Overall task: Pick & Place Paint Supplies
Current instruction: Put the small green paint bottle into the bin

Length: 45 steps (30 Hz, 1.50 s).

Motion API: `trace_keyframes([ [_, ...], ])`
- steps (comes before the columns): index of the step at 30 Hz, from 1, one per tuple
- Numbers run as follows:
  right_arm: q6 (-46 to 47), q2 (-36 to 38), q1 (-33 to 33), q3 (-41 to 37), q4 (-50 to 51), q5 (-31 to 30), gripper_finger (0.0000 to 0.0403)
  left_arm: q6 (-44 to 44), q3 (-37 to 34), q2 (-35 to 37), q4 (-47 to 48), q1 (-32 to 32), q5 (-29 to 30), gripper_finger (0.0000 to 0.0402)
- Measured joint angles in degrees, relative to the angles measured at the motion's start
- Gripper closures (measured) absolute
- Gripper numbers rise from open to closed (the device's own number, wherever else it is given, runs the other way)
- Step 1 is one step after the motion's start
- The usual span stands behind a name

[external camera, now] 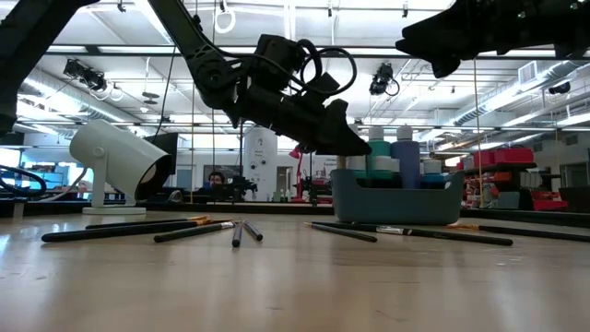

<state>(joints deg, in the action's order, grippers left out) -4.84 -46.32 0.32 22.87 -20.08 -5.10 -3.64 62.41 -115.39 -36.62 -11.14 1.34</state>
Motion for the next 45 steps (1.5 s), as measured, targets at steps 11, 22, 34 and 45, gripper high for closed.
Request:
trace_keyframes([
  [11,0.5,-0.5,0.0,0.0,4.0,2.0,0.0232,-0.2,0.0,2.7,-1.1,1.7,-2.8,0.0261],
  [22,4.6,-0.5,1.9,0.0,4.6,28.2,0.0232,0.4,0.0,16.8,4.6,5.9,-15.7,0.0261],
  [34,5.5,-5.6,10.2,0.2,-7.3,28.2,0.0232,0.7,0.0,35.4,29.1,10.1,-8.3,0.0261],
  [45,4.5,-16.8,21.1,16.9,16.2,12.3,0.0248,3.5,0.0,44.9,52.2,15.8,5.1,0.0261],
])
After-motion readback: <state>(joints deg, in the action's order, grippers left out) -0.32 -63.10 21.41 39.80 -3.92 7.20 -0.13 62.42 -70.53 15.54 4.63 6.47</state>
